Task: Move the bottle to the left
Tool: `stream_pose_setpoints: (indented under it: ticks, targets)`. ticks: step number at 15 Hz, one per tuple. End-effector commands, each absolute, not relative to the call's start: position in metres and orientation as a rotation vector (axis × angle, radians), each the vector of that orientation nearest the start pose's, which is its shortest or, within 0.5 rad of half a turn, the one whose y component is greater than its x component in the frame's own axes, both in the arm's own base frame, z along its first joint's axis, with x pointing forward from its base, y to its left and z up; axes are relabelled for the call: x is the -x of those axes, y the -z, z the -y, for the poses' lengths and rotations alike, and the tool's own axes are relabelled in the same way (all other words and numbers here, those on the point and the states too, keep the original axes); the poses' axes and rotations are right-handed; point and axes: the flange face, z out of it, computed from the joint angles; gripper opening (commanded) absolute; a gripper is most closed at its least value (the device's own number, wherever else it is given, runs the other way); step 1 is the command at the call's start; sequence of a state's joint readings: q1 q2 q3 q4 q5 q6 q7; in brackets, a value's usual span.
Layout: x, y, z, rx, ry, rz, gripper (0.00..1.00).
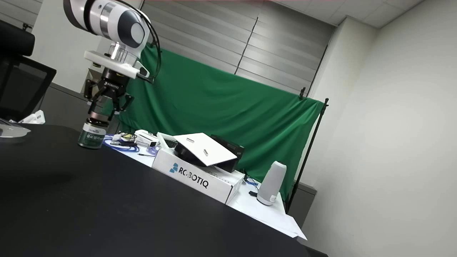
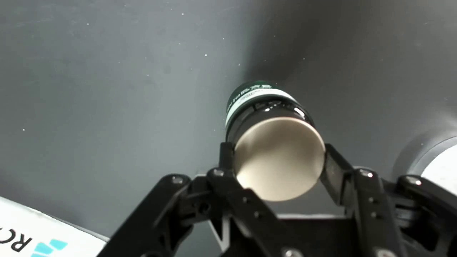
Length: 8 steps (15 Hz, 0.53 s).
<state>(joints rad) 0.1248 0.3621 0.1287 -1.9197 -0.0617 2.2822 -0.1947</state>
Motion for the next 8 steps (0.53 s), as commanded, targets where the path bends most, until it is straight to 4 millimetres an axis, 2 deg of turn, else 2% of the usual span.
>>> stream_pose_setpoints:
  ticks: [1,3,4,5,8]
  targets:
    - [-0.602,-0.317,-0.170,3.031,-0.023,0.862,0.36]
    - [-0.599,-0.319,-0.176,3.024,-0.026,0.876,0.36]
    - [-0.598,-0.309,-0.174,3.021,-0.015,0.847,0.36]
    - [-0.597,-0.309,-0.177,3.018,-0.015,0.851,0.61]
    - [-0.597,-0.307,-0.176,3.018,-0.021,0.850,0.61]
